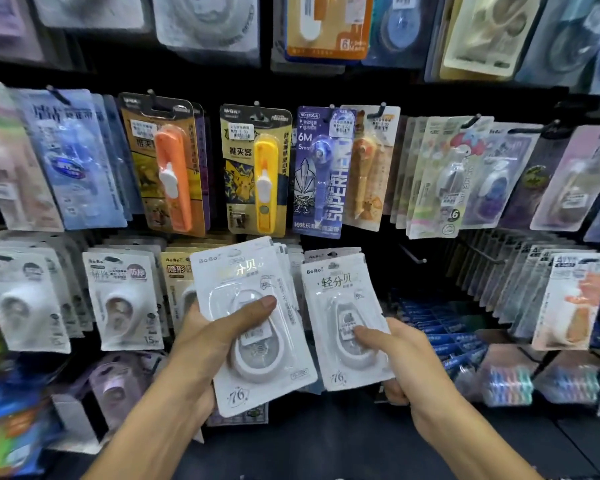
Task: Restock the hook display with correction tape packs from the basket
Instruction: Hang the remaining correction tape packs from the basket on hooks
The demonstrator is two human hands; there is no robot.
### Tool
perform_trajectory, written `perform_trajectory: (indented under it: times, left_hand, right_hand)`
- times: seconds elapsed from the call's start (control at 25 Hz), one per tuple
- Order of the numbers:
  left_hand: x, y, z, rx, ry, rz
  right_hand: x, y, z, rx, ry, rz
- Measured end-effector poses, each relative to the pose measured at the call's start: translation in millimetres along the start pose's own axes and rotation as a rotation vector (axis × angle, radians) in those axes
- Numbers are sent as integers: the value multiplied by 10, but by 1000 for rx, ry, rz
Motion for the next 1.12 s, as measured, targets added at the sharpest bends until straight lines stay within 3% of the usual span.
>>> perform_trajectory:
  times: [0.12,0.2,0.44,0.56,0.72,1.12]
  left_hand:
    - [63,-46,2,6,-21,5]
    - [62,-53,-5,22,-22,2]
    - [17,-37,-25,49,-22,-39]
    - [51,-58,-30,57,-48,-37]
    - [70,-82,-32,63,-35,-33]
    - [-9,-119,-62,56,-3,-49]
  right_hand:
    - [-102,77,-88,70,157,-86]
    - [-200,43,-119,51,134,-27]
    - [-489,-254,-18,7,-399,355]
    - [-497,-261,-75,-62,-271,236]
    - [-263,-111,-177,-21,-67,84]
    - [-127,5,-102,55,67,-8]
Point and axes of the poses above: each hand's wrist, its own z-axis away from the middle knuckle, its own x-axis out of the palm, y = z × x, the point moved 2 cm from there along -z, towards the middle knuckle, and after that the axes turned 2 degrees about z, right-handed, at the moved point
